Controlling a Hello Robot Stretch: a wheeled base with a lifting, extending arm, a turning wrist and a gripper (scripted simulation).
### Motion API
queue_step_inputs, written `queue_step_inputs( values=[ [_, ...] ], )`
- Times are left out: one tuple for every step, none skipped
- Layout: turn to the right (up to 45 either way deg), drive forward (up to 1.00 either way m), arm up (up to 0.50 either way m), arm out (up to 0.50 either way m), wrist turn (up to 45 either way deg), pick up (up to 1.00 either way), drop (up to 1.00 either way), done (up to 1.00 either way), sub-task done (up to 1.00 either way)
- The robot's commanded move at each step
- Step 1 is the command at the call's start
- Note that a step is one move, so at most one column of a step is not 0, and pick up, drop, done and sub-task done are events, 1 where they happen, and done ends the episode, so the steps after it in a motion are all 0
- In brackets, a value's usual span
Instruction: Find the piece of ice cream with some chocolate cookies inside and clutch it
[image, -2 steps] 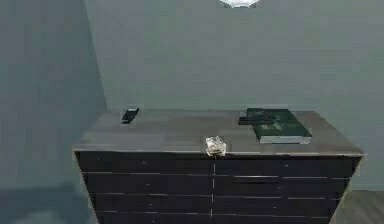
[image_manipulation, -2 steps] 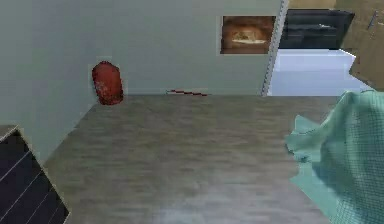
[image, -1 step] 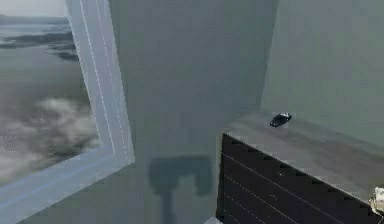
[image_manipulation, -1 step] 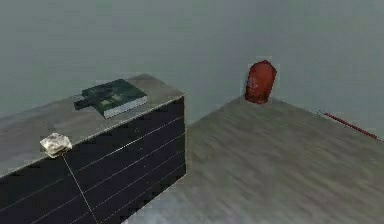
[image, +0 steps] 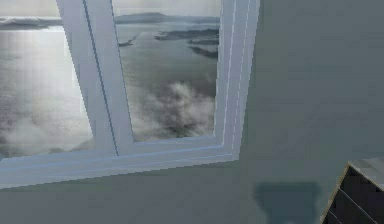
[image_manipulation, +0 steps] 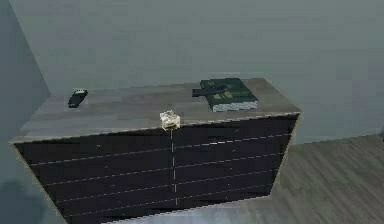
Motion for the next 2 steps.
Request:
queue_step_inputs(
  values=[
    [0.0,0.00,0.50,0.00,0.0,0.00,0.00,0.00,0.00],
    [0.0,0.00,0.38,0.00,0.0,0.00,0.00,0.00,0.00]
  ],
)
